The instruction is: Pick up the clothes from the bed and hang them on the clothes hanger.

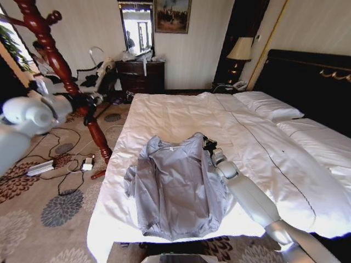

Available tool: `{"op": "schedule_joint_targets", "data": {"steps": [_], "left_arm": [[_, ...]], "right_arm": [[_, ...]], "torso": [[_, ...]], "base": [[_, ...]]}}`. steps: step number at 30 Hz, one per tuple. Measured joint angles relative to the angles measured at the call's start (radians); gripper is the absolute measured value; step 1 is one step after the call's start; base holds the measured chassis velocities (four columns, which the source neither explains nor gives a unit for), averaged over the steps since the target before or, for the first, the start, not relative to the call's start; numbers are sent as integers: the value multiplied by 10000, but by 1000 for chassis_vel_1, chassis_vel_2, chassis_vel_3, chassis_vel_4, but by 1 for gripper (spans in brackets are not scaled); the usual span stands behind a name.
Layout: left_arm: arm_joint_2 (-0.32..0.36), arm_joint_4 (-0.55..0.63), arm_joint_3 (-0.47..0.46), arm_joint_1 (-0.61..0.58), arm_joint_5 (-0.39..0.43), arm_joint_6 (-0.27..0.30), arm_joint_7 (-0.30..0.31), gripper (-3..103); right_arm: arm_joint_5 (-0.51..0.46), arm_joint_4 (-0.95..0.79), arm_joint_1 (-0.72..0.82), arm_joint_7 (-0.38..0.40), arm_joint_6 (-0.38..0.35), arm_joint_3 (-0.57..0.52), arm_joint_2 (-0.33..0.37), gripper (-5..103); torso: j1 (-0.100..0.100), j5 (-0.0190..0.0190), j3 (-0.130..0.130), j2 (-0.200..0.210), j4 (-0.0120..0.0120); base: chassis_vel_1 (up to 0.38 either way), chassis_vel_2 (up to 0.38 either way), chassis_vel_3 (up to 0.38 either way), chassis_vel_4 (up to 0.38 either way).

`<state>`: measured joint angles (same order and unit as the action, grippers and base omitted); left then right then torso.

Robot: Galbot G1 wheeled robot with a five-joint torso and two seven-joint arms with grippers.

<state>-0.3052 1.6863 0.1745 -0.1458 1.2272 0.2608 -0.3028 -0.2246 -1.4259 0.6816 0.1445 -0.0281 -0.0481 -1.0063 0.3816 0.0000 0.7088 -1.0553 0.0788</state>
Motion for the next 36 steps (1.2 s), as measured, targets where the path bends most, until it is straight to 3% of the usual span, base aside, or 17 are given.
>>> {"op": "schedule_joint_targets", "data": {"steps": [2, 7, 12, 14, 17, 19, 23, 24, 29, 30, 32, 36], "left_arm": [[223, 610, -931, -1489, -205, -316, -611, 16], [286, 1143, -1580, -3163, -817, -621, -1084, 16], [238, 1249, -1665, -4272, -1731, -1003, -1158, 16], [238, 1252, -1669, -4357, -1741, -1035, -1220, 16], [178, 1152, -1673, -4798, -1469, -1342, -1857, 16], [156, 1099, -1667, -4854, -1414, -1406, -2003, 16], [-133, 503, -1386, -4991, -1399, -1851, -3113, 16], [-133, 503, -1386, -4991, -1399, -1851, -3113, 16], [-835, -514, 176, -3997, -1723, -2237, -4877, 16], [-835, -514, 176, -3997, -1723, -2237, -4877, 16], [-1307, -1057, 1096, -3246, -2037, -2510, -5704, 16], [-1916, -1694, 1548, -2801, -2320, -2638, -6113, 16]], "right_arm": [[-33, 24, -105, 17, -26, 67, -1, 0], [-99, 23, -128, 36, -56, 89, 127, 0], [-164, -11, -109, 56, -86, 61, 247, 0], [-165, -11, -109, 56, -86, 58, 255, 0], [-172, 5, -152, 76, -85, 82, 288, 0], [-178, 5, -166, 86, -89, 104, 290, 0], [-287, -25, -203, 131, -127, 208, 363, 0], [-287, -25, -203, 131, -127, 208, 363, 0], [-489, -250, -181, 141, -141, 292, 540, 0], [-489, -250, -181, 141, -141, 292, 540, 0], [-645, -401, -185, 167, -186, 343, 601, 0], [-880, -683, -254, 203, -269, 476, 668, 0]], "torso": [[0, 1, -1, 0, -17], [1, 1, 0, 0, -5], [1, -4, 0, 0, -9], [2, -3, 0, 1, -11], [1, 1, 0, 1, -6], [1, 0, 0, 1, -7], [1, -1, 0, 2, -10], [1, -1, 0, 2, -10], [1, 0, 0, 1, -11], [1, 0, 0, 1, -11], [2, -1, 1, 1, -1], [3, -1, 1, 1, -7]], "base": [[0, 0, 0, 0], [0, 0, 0, 0], [0, 0, 0, 0], [0, 0, 0, 0], [0, 0, 0, 0], [0, 0, 0, 0], [0, 0, 0, 0], [0, 0, 0, 0], [0, 0, 0, 0], [0, 0, 0, 0], [0, 0, 0, 0], [0, 0, 0, 0]]}}
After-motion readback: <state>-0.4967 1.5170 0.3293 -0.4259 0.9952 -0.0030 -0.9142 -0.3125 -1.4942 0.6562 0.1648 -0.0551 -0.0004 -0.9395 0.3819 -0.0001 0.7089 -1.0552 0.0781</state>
